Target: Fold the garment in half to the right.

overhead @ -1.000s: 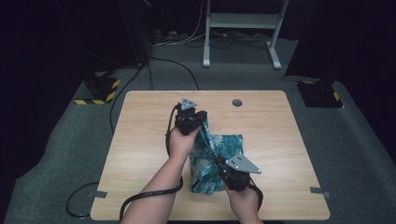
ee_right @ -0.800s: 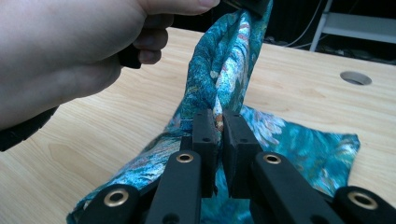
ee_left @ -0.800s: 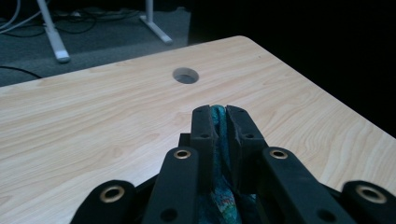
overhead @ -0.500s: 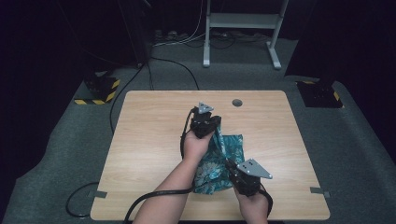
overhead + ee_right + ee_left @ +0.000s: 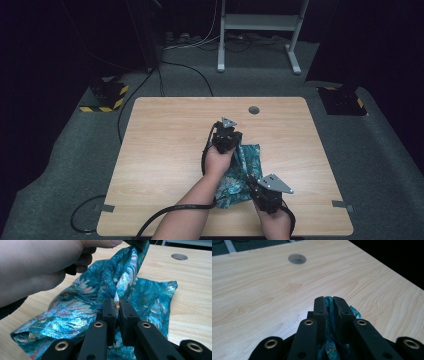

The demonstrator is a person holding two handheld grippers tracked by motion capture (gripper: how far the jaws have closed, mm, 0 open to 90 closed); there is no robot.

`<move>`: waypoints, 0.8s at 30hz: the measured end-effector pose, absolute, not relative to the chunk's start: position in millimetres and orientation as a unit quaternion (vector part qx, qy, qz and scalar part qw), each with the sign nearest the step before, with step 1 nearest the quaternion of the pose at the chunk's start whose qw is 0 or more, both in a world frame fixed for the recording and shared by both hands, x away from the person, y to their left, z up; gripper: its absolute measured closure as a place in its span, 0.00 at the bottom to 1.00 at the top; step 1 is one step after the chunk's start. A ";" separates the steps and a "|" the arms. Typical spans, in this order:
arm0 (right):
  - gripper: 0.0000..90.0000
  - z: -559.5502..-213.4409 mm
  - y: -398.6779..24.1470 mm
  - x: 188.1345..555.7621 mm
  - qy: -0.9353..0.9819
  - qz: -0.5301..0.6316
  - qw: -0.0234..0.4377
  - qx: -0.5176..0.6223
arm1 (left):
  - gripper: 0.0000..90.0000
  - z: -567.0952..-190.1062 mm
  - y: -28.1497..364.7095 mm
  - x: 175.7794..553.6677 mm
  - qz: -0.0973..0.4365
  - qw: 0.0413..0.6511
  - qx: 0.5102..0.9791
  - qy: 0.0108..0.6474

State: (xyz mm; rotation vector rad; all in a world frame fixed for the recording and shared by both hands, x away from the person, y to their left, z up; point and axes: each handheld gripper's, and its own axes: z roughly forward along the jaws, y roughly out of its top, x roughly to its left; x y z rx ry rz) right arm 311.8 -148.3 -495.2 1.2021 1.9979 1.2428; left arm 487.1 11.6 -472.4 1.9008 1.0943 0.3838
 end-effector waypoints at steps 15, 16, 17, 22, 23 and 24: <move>0.93 -515.0 -157.6 308.2 0.737 0.439 0.243 0.453 | 0.89 -492.2 -16.5 485.7 0.154 0.427 0.765 0.456; 0.93 -516.1 -158.3 308.3 0.738 0.437 0.244 0.453 | 0.89 -493.1 -18.2 486.2 0.153 0.427 0.766 0.456; 0.93 -517.3 -159.2 308.3 0.737 0.436 0.243 0.455 | 0.89 -493.6 -19.6 486.2 0.152 0.426 0.766 0.458; 0.93 -524.6 -163.6 308.6 0.737 0.431 0.237 0.463 | 0.88 -497.0 -27.9 486.9 0.149 0.417 0.773 0.454; 0.92 -526.0 -164.2 308.7 0.738 0.430 0.235 0.464 | 0.88 -498.2 -29.1 487.1 0.149 0.416 0.773 0.454; 0.92 -527.1 -164.4 308.7 0.738 0.429 0.232 0.466 | 0.88 -499.5 -30.0 486.9 0.148 0.415 0.773 0.456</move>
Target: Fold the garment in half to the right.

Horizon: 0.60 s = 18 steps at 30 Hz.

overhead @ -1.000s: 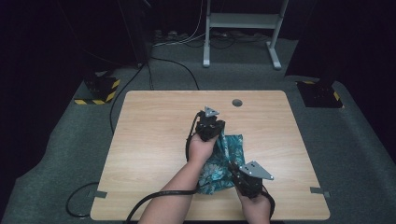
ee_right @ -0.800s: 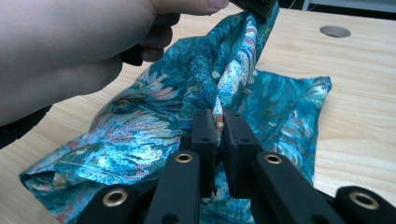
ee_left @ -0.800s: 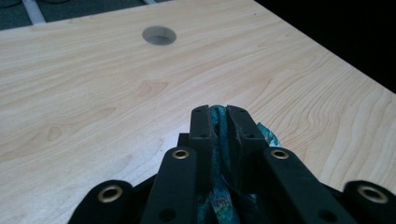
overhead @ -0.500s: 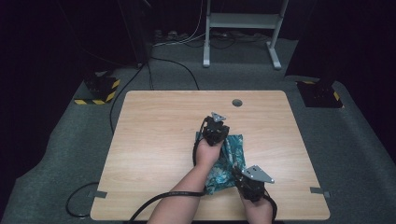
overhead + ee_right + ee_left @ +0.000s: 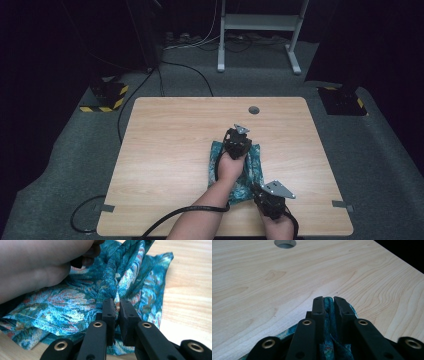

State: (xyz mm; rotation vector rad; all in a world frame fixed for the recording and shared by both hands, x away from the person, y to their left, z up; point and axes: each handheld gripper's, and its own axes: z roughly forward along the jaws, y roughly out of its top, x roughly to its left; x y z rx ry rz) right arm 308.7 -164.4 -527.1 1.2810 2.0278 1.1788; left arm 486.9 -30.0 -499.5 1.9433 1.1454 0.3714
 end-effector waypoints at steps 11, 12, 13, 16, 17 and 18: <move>0.88 -535.5 -169.9 311.6 0.735 0.423 0.221 0.481 | 0.82 -509.1 -35.8 489.9 0.146 0.388 0.784 0.463; 0.88 -535.9 -169.9 311.7 0.735 0.423 0.219 0.482 | 0.81 -509.3 -36.3 490.6 0.140 0.386 0.785 0.463; 0.88 -536.1 -169.7 311.6 0.736 0.423 0.218 0.482 | 0.79 -509.8 -36.7 491.0 0.138 0.385 0.786 0.464; 0.85 -536.1 -169.4 311.4 0.736 0.424 0.217 0.482 | 0.72 -510.1 -37.1 491.8 0.133 0.383 0.787 0.465; 0.84 -535.9 -169.8 311.5 0.736 0.424 0.218 0.481 | 0.68 -509.9 -37.1 492.0 0.132 0.383 0.788 0.465; 0.83 -535.4 -170.4 311.4 0.735 0.426 0.217 0.481 | 0.66 -509.5 -37.3 492.2 0.130 0.382 0.789 0.463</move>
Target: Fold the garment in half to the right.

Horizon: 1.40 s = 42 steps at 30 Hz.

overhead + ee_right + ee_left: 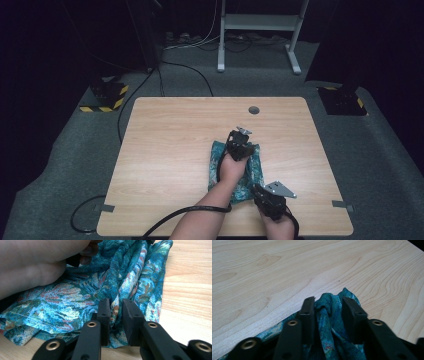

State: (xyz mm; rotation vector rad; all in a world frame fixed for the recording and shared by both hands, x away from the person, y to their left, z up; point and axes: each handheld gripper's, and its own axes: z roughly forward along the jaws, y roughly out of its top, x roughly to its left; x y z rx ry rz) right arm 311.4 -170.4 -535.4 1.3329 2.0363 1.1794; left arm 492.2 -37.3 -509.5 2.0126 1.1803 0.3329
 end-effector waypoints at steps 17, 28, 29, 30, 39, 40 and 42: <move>0.48 -520.2 -180.9 313.3 0.722 0.455 0.211 0.477 | 0.23 -491.8 -27.0 487.5 0.128 0.417 0.787 0.437; 0.33 -514.0 -181.1 320.2 0.728 0.463 0.226 0.453 | 0.09 -481.2 -0.6 482.2 0.130 0.443 0.780 0.423; 0.31 -513.7 -180.5 321.6 0.729 0.462 0.227 0.450 | 0.09 -480.8 2.7 482.0 0.130 0.445 0.779 0.423; 0.30 -513.4 -179.9 322.8 0.730 0.463 0.228 0.448 | 0.09 -480.4 6.2 481.7 0.132 0.445 0.778 0.423; 0.13 -515.3 -177.7 338.9 0.743 0.456 0.219 0.438 | 0.07 -481.7 39.2 477.4 0.136 0.447 0.771 0.433; 0.13 -515.8 -177.8 340.7 0.746 0.453 0.218 0.436 | 0.07 -482.3 42.6 476.3 0.136 0.446 0.771 0.434; 0.12 -516.4 -178.4 344.0 0.750 0.450 0.219 0.432 | 0.06 -483.9 49.3 473.2 0.137 0.448 0.768 0.437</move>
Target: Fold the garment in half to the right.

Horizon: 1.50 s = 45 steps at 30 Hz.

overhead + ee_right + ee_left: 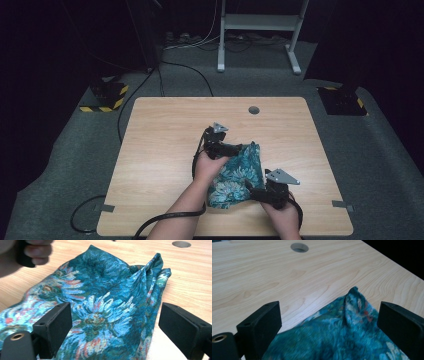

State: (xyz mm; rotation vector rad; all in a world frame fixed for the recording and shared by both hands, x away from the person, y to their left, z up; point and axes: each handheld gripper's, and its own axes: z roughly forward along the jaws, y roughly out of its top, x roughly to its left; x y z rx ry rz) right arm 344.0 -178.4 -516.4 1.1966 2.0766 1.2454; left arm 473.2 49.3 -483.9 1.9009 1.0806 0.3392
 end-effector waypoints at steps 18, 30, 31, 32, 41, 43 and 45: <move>0.12 -519.9 -181.5 369.2 0.764 0.435 0.217 0.425 | 0.07 -507.0 95.2 432.6 0.142 0.435 0.763 0.456; 0.11 -527.9 -186.8 381.3 0.768 0.422 0.214 0.433 | 0.07 -521.0 119.8 394.4 0.155 0.419 0.754 0.482; 0.11 -528.8 -187.4 382.0 0.768 0.421 0.213 0.433 | 0.07 -522.2 121.2 391.5 0.155 0.417 0.753 0.485; 0.11 -529.5 -187.9 382.7 0.768 0.420 0.212 0.434 | 0.07 -523.5 122.7 388.6 0.154 0.416 0.752 0.488; 0.11 -534.8 -188.2 388.8 0.764 0.418 0.202 0.447 | 0.10 -528.8 124.6 376.5 0.142 0.423 0.740 0.504; 0.15 -535.6 -186.9 390.5 0.763 0.416 0.199 0.452 | 0.21 -527.3 120.1 375.4 0.141 0.429 0.742 0.495; 0.23 -536.7 -184.8 391.8 0.767 0.409 0.191 0.455 | 0.29 -526.6 112.4 376.1 0.137 0.427 0.747 0.491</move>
